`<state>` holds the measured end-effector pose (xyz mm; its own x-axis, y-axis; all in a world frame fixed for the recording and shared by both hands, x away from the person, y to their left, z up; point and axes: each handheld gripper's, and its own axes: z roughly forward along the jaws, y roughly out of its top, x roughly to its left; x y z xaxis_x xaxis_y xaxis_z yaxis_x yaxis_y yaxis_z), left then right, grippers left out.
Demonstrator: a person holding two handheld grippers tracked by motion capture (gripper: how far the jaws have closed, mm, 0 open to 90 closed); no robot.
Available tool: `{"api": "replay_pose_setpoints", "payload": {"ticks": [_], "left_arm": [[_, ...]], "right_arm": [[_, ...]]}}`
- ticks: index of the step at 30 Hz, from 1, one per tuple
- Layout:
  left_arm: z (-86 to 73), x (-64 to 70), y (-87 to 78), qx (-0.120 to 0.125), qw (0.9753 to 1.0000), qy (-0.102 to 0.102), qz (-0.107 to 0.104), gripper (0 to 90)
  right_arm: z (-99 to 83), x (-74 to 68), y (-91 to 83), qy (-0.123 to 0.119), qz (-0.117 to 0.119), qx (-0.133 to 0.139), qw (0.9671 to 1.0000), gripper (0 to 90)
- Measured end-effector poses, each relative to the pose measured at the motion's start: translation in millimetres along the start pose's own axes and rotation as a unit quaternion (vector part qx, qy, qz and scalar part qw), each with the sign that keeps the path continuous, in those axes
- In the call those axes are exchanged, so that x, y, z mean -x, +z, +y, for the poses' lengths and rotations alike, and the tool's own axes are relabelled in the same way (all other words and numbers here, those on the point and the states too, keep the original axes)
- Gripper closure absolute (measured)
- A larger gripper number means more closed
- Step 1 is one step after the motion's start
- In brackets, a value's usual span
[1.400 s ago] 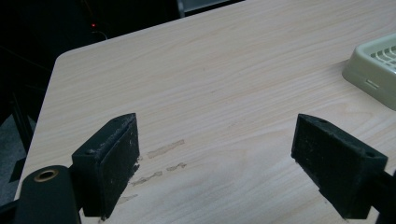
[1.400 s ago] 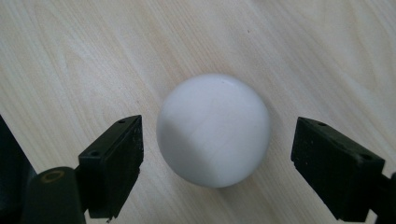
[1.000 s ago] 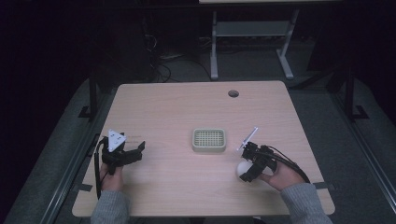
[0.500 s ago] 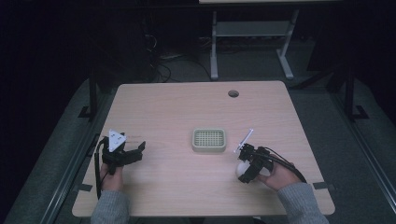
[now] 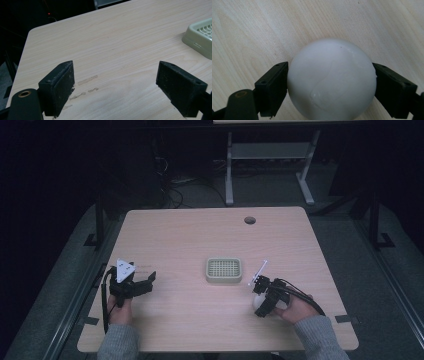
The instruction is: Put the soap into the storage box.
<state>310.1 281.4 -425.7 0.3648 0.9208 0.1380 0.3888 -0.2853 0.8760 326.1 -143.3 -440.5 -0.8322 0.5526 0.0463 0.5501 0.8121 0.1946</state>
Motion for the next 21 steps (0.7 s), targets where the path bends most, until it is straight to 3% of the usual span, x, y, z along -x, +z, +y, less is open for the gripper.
{"api": "replay_pose_setpoints", "payload": {"ticks": [21], "left_arm": [[0.1, 0.3, -0.2, -0.001, 1.0, 0.0, -0.001, 14.8]], "right_arm": [[2.1, -1.3, 1.5, -0.003, 0.003, -0.012, 0.9999, 22.9]]}}
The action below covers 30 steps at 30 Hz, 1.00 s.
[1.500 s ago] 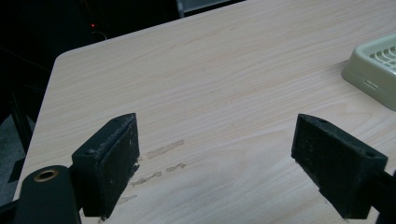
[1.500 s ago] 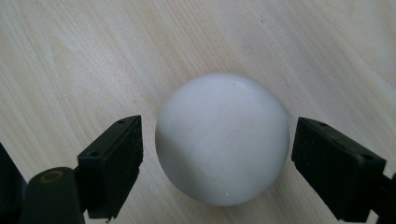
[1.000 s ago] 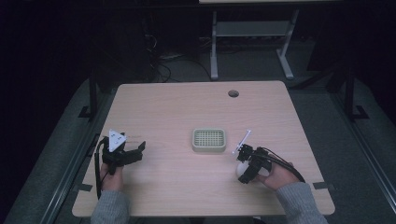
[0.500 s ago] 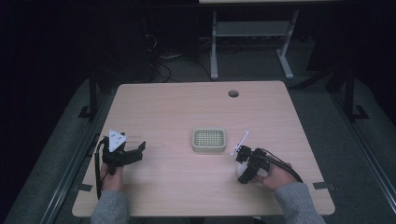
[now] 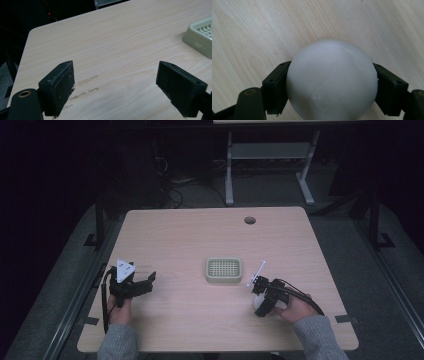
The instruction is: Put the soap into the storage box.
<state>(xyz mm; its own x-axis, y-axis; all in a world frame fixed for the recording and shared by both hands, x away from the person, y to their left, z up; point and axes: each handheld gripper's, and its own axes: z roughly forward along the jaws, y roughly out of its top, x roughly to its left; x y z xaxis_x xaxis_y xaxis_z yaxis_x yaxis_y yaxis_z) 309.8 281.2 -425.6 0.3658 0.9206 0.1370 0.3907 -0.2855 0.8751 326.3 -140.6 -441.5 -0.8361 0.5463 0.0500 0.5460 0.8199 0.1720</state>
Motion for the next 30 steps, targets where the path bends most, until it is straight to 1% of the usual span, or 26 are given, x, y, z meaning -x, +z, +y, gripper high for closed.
{"api": "replay_pose_setpoints", "payload": {"ticks": [4, 5, 7, 14, 16, 30], "left_arm": [[-0.2, 0.3, 0.1, 0.001, 1.0, 0.001, 0.0, 14.8], [-0.1, 0.0, 0.0, 0.001, 1.0, 0.002, 0.001, 14.8], [0.0, -0.7, -0.1, 0.001, 1.0, 0.004, 0.0, 14.8], [-0.3, -0.2, 0.4, 0.0, 1.0, -0.003, 0.001, 14.8], [0.1, 0.0, 0.3, -0.002, 1.0, 0.0, -0.001, 14.8], [0.3, 1.6, 1.3, -0.001, 1.0, -0.004, -0.005, 14.8]], "right_arm": [[-0.3, 0.1, -0.8, -0.003, 0.0, 0.001, 1.0, 23.0], [-0.5, 0.2, -2.2, -0.001, 0.003, 0.002, 1.0, 23.0], [-0.6, 0.6, -3.9, 0.001, 0.003, 0.006, 1.0, 23.0], [1.3, 2.5, -12.7, -0.004, 0.002, 0.014, 0.9999, 23.0], [2.0, 3.2, -16.6, -0.003, 0.002, 0.017, 0.9998, 23.0], [6.2, 9.6, -30.0, -0.003, 0.005, 0.025, 0.9997, 23.0]]}}
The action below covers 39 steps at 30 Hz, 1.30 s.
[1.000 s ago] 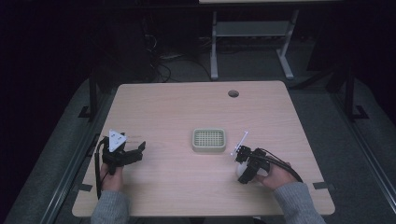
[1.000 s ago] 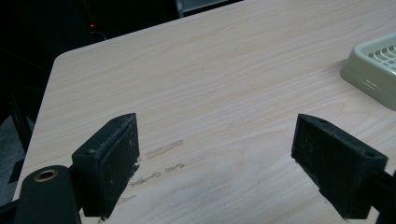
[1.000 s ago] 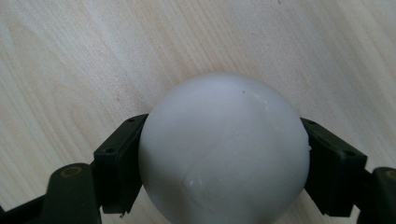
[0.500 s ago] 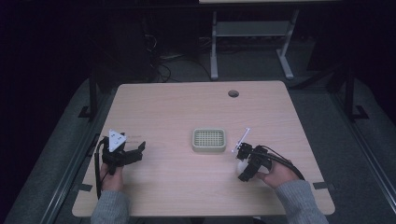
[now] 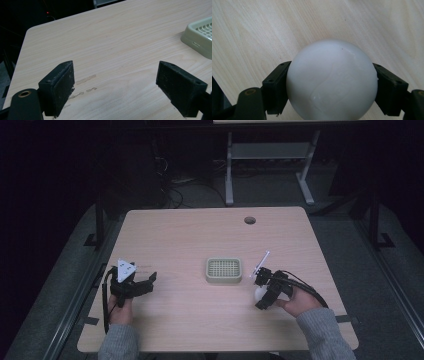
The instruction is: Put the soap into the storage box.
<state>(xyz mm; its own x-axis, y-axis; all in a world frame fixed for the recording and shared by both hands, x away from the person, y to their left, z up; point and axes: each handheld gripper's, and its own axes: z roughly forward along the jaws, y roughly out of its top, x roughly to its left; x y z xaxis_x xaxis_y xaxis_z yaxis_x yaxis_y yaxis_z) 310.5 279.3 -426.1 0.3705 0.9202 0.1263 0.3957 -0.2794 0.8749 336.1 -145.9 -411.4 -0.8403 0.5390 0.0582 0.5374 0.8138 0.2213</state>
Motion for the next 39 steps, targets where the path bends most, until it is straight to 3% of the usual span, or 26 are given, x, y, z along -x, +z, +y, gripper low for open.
{"api": "replay_pose_setpoints", "payload": {"ticks": [17, 39], "left_arm": [[0.4, -2.6, -1.2, 0.002, 0.9999, 0.002, 0.01, 14.8], [1.0, 0.3, -0.5, 0.001, 0.9999, 0.009, 0.006, 14.8]], "right_arm": [[26.9, 6.5, -14.7, -0.015, 0.003, 0.007, 0.9999, 23.0], [64.7, 15.2, -24.4, -0.03, 0.012, 0.017, 0.9993, 23.1]]}}
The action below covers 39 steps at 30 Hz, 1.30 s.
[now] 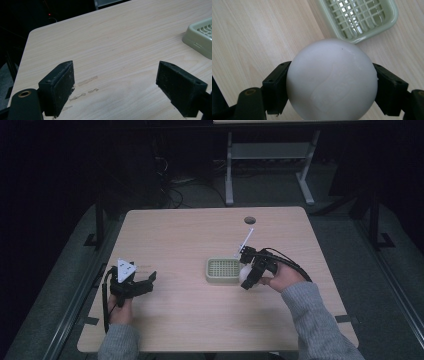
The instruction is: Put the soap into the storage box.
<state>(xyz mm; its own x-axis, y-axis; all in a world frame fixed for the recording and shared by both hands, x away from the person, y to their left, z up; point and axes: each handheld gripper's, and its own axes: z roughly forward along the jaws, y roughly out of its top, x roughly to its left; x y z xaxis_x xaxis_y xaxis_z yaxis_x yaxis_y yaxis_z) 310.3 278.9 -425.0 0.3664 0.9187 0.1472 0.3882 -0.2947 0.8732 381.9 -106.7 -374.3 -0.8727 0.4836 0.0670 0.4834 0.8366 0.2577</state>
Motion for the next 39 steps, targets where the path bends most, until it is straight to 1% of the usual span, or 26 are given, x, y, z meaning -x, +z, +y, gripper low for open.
{"api": "replay_pose_setpoints", "payload": {"ticks": [3, 9, 10, 20, 27, 30, 36, 39], "left_arm": [[0.1, -0.2, -0.1, 0.001, 1.0, 0.0, 0.001, 14.8], [0.2, -0.3, -0.1, 0.001, 1.0, 0.0, 0.0, 14.9], [0.0, 0.1, 0.2, 0.0, 1.0, 0.0, -0.001, 14.8], [0.0, 0.5, 0.3, 0.001, 1.0, 0.0, 0.0, 14.8], [0.1, 0.2, 0.2, 0.001, 1.0, 0.001, 0.0, 14.8], [0.1, 0.0, 0.1, 0.0, 1.0, 0.002, 0.0, 14.8], [0.2, -0.3, 0.1, 0.001, 1.0, 0.001, 0.001, 14.9], [0.4, -0.5, 0.0, 0.001, 1.0, 0.001, 0.0, 14.8]], "right_arm": [[6.6, 1.2, 0.8, -0.004, 0.0, -0.003, 1.0, 23.0], [13.1, 4.1, -0.7, -0.002, 0.001, -0.003, 1.0, 23.1], [14.9, 5.6, -1.0, -0.001, 0.004, 0.0, 1.0, 23.0], [26.4, 8.2, 2.1, -0.006, 0.003, -0.009, 0.9999, 23.0], [33.4, 10.2, 2.6, -0.008, 0.006, -0.006, 0.9999, 23.1], [36.5, 12.2, 4.7, -0.007, 0.01, -0.002, 0.9999, 23.1], [40.2, 15.0, 9.0, -0.003, 0.016, -0.003, 0.9999, 23.1], [44.6, 15.3, 10.8, -0.006, 0.015, -0.008, 0.9998, 23.0]]}}
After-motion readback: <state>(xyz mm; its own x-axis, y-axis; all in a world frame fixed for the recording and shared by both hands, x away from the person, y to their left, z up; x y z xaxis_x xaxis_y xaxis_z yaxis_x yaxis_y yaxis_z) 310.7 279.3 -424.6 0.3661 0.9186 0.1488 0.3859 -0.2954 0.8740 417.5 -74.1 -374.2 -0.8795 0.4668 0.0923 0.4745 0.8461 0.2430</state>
